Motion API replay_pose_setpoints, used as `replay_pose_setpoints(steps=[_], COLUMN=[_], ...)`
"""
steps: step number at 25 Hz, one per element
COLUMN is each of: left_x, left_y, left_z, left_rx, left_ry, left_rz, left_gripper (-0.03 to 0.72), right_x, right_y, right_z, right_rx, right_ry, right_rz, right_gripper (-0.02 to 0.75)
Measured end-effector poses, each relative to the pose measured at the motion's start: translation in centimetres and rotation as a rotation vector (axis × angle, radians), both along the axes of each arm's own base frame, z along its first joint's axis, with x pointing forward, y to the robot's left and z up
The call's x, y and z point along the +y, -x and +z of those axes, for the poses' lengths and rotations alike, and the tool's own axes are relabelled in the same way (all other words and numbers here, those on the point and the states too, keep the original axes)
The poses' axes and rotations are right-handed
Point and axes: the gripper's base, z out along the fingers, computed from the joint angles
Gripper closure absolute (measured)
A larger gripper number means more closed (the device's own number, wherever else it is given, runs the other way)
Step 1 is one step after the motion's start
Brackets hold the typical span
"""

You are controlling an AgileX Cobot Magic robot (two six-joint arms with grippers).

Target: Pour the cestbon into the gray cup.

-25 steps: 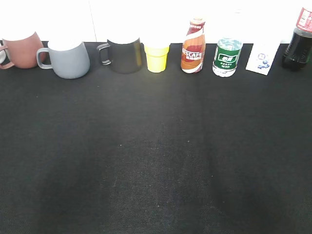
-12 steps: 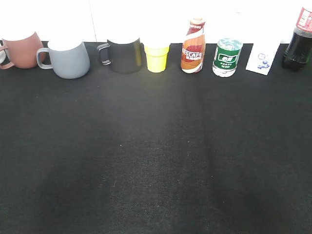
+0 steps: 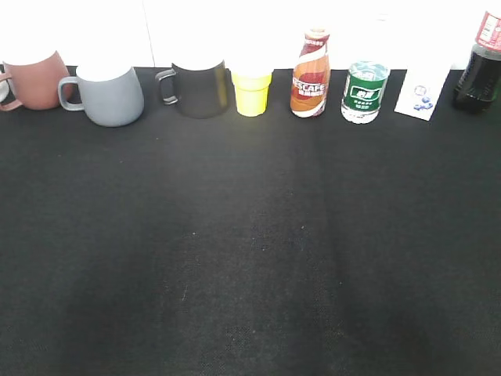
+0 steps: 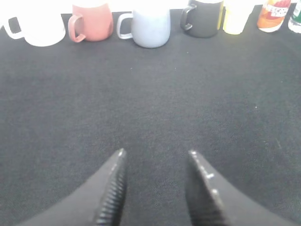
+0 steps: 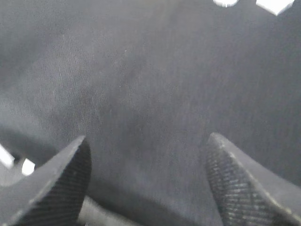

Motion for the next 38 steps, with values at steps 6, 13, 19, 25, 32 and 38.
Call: replay_pose_setpoints(steps=[6, 13, 19, 25, 32, 38], left_x=[-0.10, -0.28, -0.29, -0.28, -0.28, -0.28], left_y=[-0.02, -0.09, -0.09, -0.09, -0.09, -0.09], left_z=[-0.01, -0.01, -0.01, -0.01, -0.01, -0.01], left_rx=[0.000, 0.000, 0.000, 0.000, 0.000, 0.000], left_ry=[0.006, 0.006, 0.006, 0.006, 0.006, 0.006], left_rz=[0.032, 0.202, 0.206, 0.206, 0.206, 0.206], left_gripper=[0.395, 0.431, 0.437, 0.448, 0.448, 0.448], right_x=[-0.10, 0.44, 0.48, 0.50, 0.50, 0.50], right_y=[0.84, 0.54, 0.43, 0.43, 0.43, 0.43], right_z=[-0.10, -0.01, 0.00, 0.00, 0.00, 0.00], right_rx=[-0.054, -0.054, -0.057, -0.057, -0.057, -0.057], right_ry=[-0.033, -0.069, -0.069, -0.070, -0.071, -0.071], right_rz=[-0.071, -0.266, -0.323, -0.322, -0.322, -0.322], right_gripper=[0.170, 0.170, 0.170, 0.170, 0.170, 0.170])
